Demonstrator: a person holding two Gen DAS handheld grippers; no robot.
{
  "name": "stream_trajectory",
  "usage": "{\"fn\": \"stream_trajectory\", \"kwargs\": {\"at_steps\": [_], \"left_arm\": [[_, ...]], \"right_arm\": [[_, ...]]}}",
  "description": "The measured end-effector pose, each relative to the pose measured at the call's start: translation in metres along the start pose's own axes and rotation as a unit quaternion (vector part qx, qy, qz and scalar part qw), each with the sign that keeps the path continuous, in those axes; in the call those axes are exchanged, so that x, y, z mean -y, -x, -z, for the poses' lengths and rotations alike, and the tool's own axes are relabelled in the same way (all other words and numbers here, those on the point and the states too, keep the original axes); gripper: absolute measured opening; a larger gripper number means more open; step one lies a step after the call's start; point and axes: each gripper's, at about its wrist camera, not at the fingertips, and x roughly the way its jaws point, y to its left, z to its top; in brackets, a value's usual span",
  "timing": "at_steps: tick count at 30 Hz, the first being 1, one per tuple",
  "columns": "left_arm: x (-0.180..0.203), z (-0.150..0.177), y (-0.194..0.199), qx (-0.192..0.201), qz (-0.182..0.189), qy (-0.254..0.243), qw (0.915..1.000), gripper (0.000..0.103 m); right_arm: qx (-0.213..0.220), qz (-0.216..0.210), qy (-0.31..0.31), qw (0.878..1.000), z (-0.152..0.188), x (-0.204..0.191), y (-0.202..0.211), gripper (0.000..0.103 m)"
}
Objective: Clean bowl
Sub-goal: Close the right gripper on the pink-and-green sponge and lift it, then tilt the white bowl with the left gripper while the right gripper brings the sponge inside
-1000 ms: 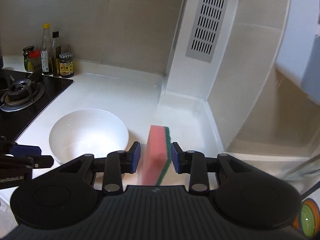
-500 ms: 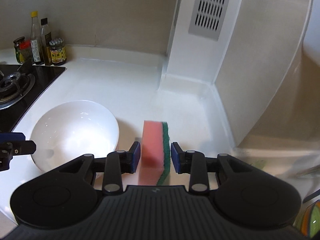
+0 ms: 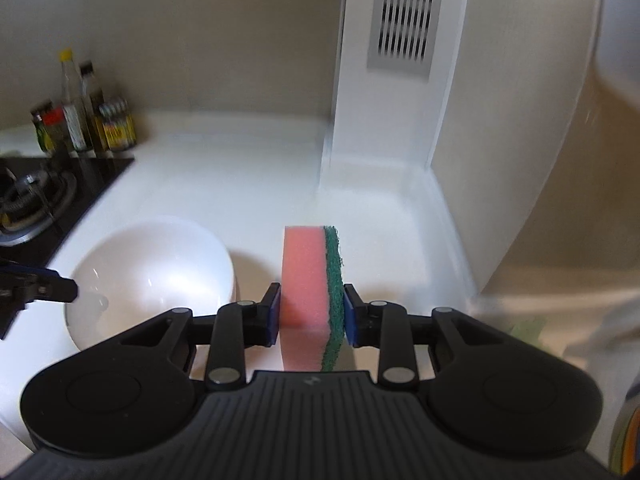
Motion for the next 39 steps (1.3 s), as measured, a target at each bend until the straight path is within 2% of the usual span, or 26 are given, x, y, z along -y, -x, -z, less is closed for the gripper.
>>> {"fn": "stream_trajectory", "kwargs": {"at_steps": [4,8,9,12,15,18,20,21,24,28,31,35,39], "left_arm": [[-0.004,-0.012,-0.01,-0.018,-0.013,-0.011,0.9997,0.035],[-0.003,-0.021,-0.024,-0.043,-0.013,-0.037,0.9983,0.035],[-0.003,-0.022,-0.028,-0.048,-0.012,-0.041,0.9979,0.035],[-0.007,-0.025,-0.038,-0.066,-0.009,-0.042,0.9968,0.036],[-0.015,-0.026,-0.044,-0.073,0.009,-0.027,0.9969,0.036],[-0.02,-0.026,-0.047,-0.076,0.02,-0.024,0.9967,0.037],[-0.019,-0.025,-0.047,-0.075,0.027,-0.034,0.9963,0.033],[-0.019,-0.025,-0.047,-0.074,0.028,-0.036,0.9963,0.032],[-0.018,-0.024,-0.047,-0.071,0.031,-0.039,0.9962,0.017],[-0.016,-0.023,-0.047,-0.068,0.034,-0.044,0.9962,0.016],[-0.015,-0.022,-0.047,-0.065,0.037,-0.047,0.9961,0.015],[-0.017,-0.021,-0.046,-0.06,0.042,-0.041,0.9965,0.015],[-0.017,-0.021,-0.045,-0.059,0.042,-0.038,0.9967,0.015]], "right_arm": [[0.059,-0.07,0.019,0.996,-0.017,0.001,0.025,0.027],[0.067,-0.157,0.094,0.981,-0.026,-0.023,0.026,0.027],[0.065,-0.167,0.111,0.978,-0.026,-0.03,0.023,0.027],[0.05,-0.183,0.157,0.969,-0.024,-0.052,0.011,0.027],[0.04,-0.189,0.198,0.961,-0.02,-0.069,0.001,0.027],[0.031,-0.171,0.242,0.955,-0.014,-0.084,-0.008,0.027],[0.017,-0.154,0.264,0.952,-0.011,-0.091,-0.018,0.027],[0.008,-0.149,0.267,0.952,-0.01,-0.094,-0.025,0.027],[0.002,-0.156,0.251,0.955,-0.012,-0.097,-0.035,0.027],[-0.003,-0.192,0.234,0.953,-0.015,-0.095,-0.043,0.027],[-0.015,-0.23,0.238,0.944,-0.016,-0.092,-0.044,0.027],[-0.038,-0.281,0.26,0.923,-0.014,-0.082,-0.038,0.026],[-0.052,-0.269,0.318,0.908,-0.016,-0.072,-0.029,0.025]]}}
